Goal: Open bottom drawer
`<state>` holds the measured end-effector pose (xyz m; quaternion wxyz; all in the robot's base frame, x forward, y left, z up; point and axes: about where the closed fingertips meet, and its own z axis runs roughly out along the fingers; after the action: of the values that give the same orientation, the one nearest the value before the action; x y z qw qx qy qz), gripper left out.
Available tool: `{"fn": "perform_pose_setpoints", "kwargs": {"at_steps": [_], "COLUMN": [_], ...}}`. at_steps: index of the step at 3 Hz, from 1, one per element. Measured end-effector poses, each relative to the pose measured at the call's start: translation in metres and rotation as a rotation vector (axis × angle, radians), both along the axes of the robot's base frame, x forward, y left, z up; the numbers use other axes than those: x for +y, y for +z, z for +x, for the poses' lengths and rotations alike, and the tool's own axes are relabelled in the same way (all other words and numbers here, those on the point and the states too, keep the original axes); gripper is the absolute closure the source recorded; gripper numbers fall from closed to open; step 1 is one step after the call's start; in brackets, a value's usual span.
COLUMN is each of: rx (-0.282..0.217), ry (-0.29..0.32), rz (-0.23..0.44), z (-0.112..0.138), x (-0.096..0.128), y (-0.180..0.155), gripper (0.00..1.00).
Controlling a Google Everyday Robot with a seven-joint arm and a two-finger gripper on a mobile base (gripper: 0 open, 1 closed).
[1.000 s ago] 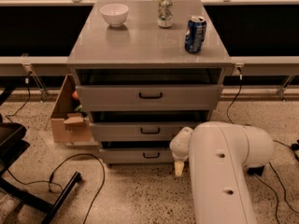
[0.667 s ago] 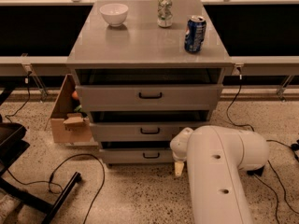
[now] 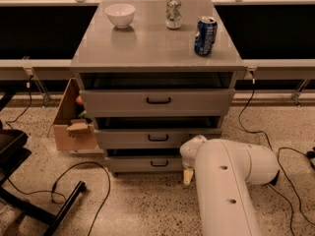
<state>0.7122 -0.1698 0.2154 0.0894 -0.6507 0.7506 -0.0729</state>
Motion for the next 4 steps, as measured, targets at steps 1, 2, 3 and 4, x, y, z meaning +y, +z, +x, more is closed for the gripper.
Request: {"fn": "perform_pose_setpoints", "kwargs": {"at_steps": [1, 2, 3, 4], "rx": [0.013, 0.035, 0.058, 0.094], "ry": [-0.011, -0.016, -0.021, -0.032], "rz": [0.013, 0.021, 0.034, 0.044], "z": [0.008, 0.015, 0.019, 0.007], "x": [0.001, 0.004, 0.007, 0.01], "y": [-0.009, -0.02, -0.031, -0.046], "gripper": [0.0, 0.0, 0.18, 0.42]}}
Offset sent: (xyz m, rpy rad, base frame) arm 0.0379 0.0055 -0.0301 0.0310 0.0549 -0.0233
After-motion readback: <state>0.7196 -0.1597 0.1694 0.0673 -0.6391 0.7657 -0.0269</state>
